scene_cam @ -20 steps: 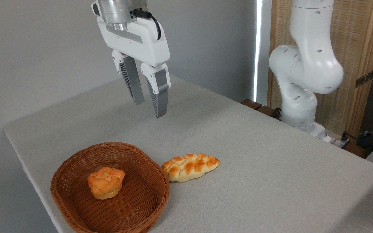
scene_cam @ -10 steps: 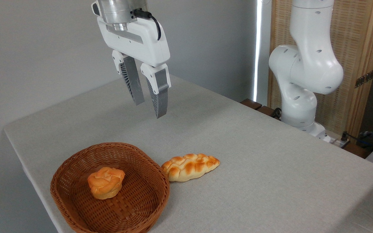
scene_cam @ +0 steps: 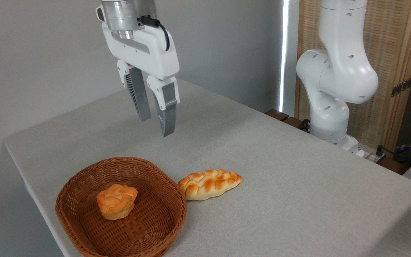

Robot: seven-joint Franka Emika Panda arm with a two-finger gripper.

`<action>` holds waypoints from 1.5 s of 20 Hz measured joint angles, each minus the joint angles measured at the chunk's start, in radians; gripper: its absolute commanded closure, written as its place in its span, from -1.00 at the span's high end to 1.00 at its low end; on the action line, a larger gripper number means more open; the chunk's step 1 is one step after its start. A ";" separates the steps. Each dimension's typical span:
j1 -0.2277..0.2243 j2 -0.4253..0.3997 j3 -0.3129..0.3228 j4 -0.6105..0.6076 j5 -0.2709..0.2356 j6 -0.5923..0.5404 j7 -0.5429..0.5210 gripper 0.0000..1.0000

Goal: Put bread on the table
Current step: 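Move the open gripper down over the round bun in the basket, then lower the gripper around the round bun and close on it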

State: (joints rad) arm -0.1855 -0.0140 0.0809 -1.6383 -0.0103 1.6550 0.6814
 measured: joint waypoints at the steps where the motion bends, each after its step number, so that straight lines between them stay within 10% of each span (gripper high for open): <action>1: 0.000 0.002 0.000 -0.005 0.000 0.014 0.000 1.00; 30: -0.006 0.088 -0.030 -0.286 0.000 0.587 0.098 1.00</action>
State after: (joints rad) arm -0.1916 0.0744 0.0504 -1.9243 -0.0103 2.2424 0.7790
